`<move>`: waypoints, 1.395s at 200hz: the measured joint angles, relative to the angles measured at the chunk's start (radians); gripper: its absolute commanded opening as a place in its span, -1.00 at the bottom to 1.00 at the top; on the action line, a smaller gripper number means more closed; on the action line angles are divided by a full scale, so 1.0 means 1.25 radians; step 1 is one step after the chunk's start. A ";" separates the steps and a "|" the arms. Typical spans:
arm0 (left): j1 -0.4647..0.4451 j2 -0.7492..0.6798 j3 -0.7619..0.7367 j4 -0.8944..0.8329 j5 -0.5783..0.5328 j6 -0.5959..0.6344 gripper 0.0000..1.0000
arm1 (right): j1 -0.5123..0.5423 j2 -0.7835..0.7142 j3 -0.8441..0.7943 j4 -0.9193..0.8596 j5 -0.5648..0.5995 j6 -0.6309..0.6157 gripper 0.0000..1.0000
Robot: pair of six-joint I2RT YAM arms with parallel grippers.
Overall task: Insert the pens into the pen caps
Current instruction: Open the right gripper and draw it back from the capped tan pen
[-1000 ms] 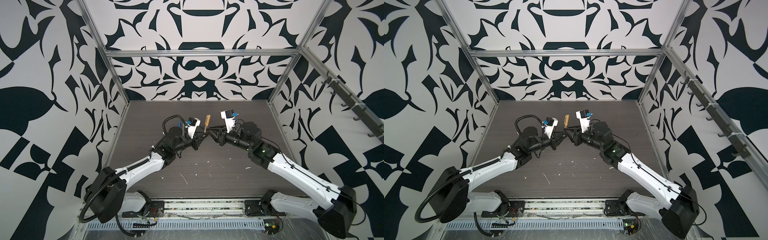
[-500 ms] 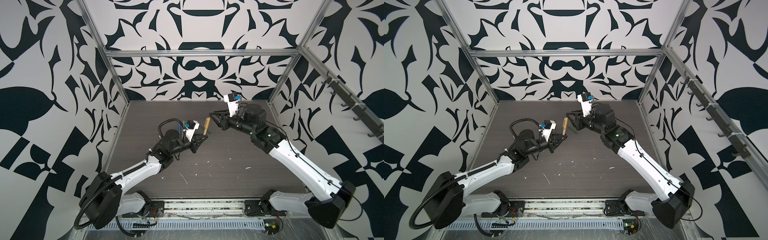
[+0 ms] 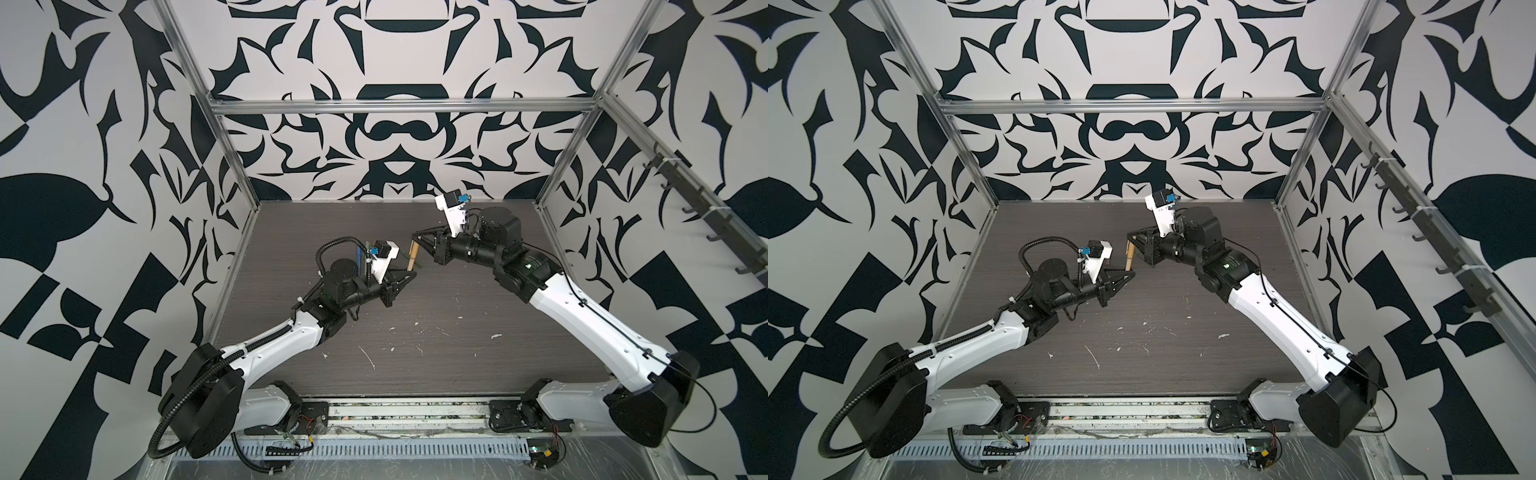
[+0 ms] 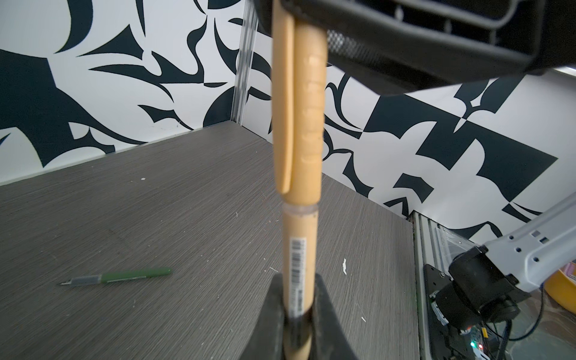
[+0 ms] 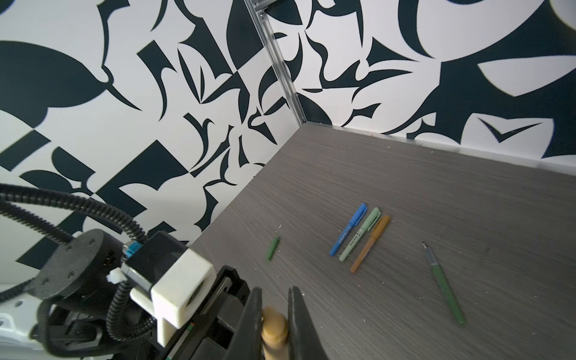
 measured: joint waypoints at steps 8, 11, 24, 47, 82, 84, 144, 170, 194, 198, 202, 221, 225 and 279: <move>0.000 0.000 0.000 0.000 0.001 -0.005 -0.86 | 0.000 0.001 -0.002 0.006 -0.004 0.002 -0.82; 0.000 0.000 0.000 0.000 0.001 -0.007 -0.86 | -0.001 0.001 -0.003 0.008 -0.005 0.002 -0.82; 0.000 0.000 0.000 0.001 0.001 -0.015 -0.86 | -0.003 0.002 -0.007 0.015 -0.010 0.005 -0.83; 0.000 0.000 0.000 0.002 0.001 -0.025 -0.87 | -0.004 0.002 -0.017 0.032 -0.014 0.009 -0.83; 0.000 0.000 0.000 0.001 -0.010 -0.038 -0.89 | -0.005 -0.002 -0.043 0.071 -0.013 0.019 -0.89; 0.000 0.000 0.000 0.002 -0.012 -0.039 -0.89 | -0.005 -0.003 -0.045 0.074 -0.013 0.019 -0.89; -0.003 0.023 0.037 -0.013 -0.030 -0.038 -0.89 | -0.013 -0.024 -0.110 0.181 0.007 0.030 -0.93; -0.001 0.055 0.073 -0.021 -0.030 -0.035 -0.90 | -0.019 -0.025 -0.134 0.232 0.029 0.034 -0.94; 0.003 0.080 0.095 -0.034 -0.024 -0.032 -0.90 | -0.025 -0.025 -0.169 0.286 0.046 0.046 -0.95; 0.004 0.083 0.099 -0.041 -0.022 -0.031 -0.90 | -0.025 -0.024 -0.175 0.295 0.049 0.048 -0.95; 0.005 0.086 0.103 -0.045 -0.021 -0.031 -0.90 | -0.026 -0.024 -0.179 0.303 0.051 0.050 -0.95; 0.009 0.095 0.119 -0.065 -0.014 -0.027 -0.90 | -0.028 -0.024 -0.204 0.343 0.061 0.061 -0.97; 0.010 0.097 0.121 -0.068 -0.011 -0.027 -0.90 | -0.028 -0.025 -0.208 0.350 0.064 0.061 -0.98; 0.022 0.134 0.138 -0.072 0.030 -0.037 -0.91 | -0.028 -0.035 -0.290 0.452 0.105 0.065 -1.00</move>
